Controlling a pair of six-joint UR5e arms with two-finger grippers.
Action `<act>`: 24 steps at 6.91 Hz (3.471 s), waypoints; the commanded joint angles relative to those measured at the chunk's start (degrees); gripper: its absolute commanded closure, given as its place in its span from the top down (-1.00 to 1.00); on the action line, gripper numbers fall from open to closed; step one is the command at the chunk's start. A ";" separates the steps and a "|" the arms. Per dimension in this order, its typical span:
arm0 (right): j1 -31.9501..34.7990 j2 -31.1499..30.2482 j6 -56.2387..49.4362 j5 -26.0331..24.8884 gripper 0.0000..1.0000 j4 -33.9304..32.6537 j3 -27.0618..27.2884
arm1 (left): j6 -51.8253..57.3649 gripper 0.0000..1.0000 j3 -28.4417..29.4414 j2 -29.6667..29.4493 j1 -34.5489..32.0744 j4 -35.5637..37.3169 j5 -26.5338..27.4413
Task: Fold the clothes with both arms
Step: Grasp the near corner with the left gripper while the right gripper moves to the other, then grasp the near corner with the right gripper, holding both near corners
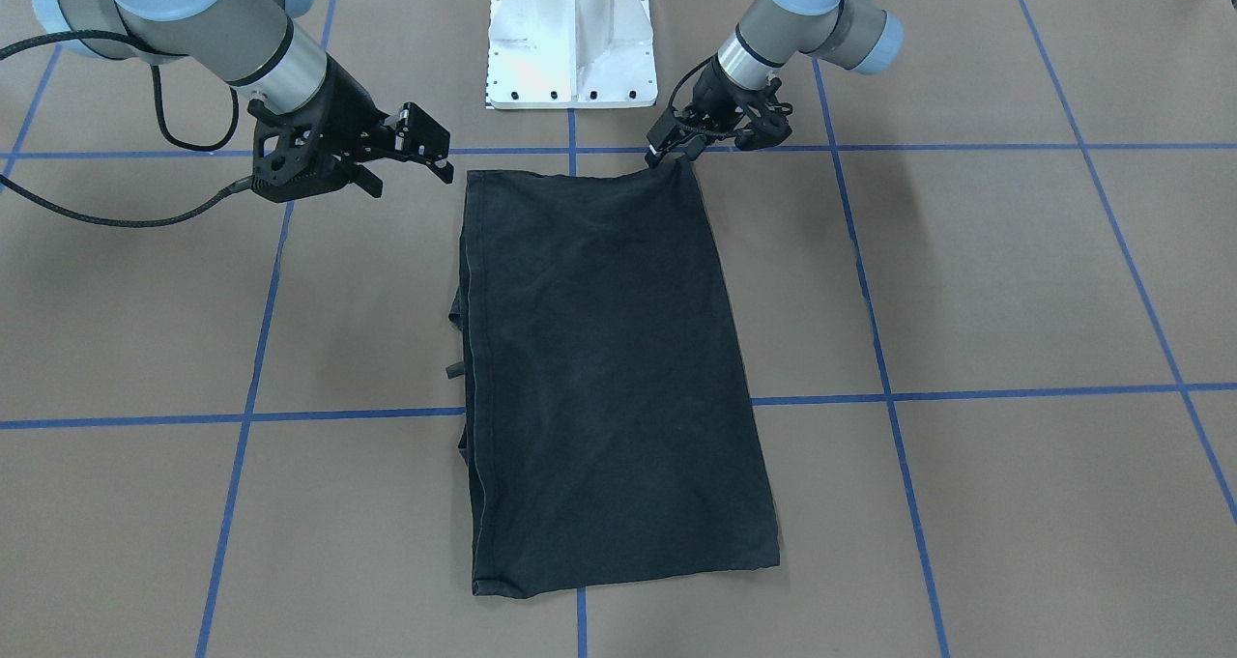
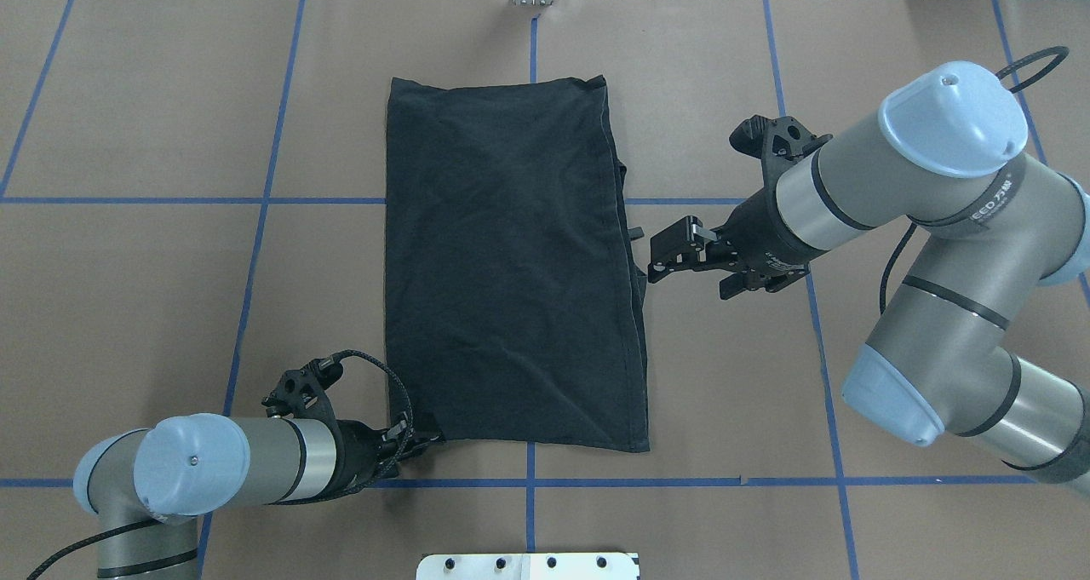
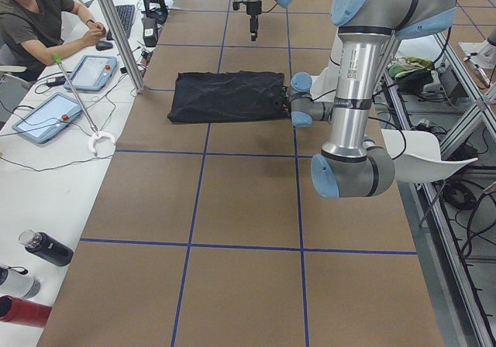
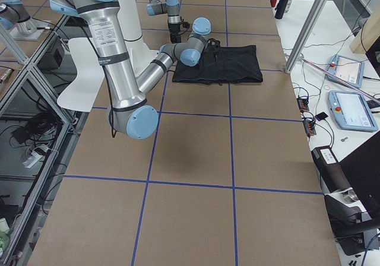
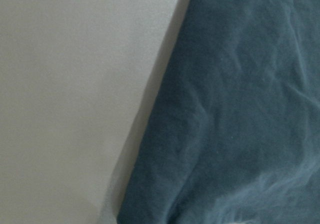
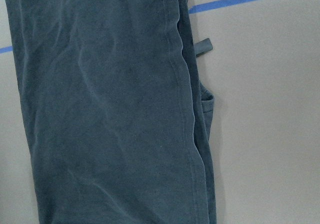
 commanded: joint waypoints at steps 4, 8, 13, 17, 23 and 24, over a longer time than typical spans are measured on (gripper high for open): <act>0.10 0.10 0.00 0.15 1.00 0.00 0.00 | 0.11 -0.83 -0.05 0.14 -0.10 0.01 0.00; -1.21 0.18 7.08 -1.16 1.00 0.09 0.26 | 0.20 -1.00 -3.82 0.59 -0.98 1.49 -0.61; -20.36 1.06 23.82 -24.00 1.00 0.27 -2.96 | 0.20 -1.00 -4.27 -0.03 -0.63 1.68 -0.70; -21.43 2.39 23.20 -24.81 1.00 -0.61 -7.64 | 0.02 -1.00 -4.18 -0.12 -0.37 1.68 -0.79; -23.10 2.38 23.20 -24.72 1.00 -1.84 -8.08 | 0.11 -1.00 -4.27 -0.38 -0.36 1.68 -0.79; -23.19 2.38 23.20 -24.72 1.00 -1.84 -8.17 | 0.11 -1.00 -4.27 -0.38 -0.36 1.68 -0.79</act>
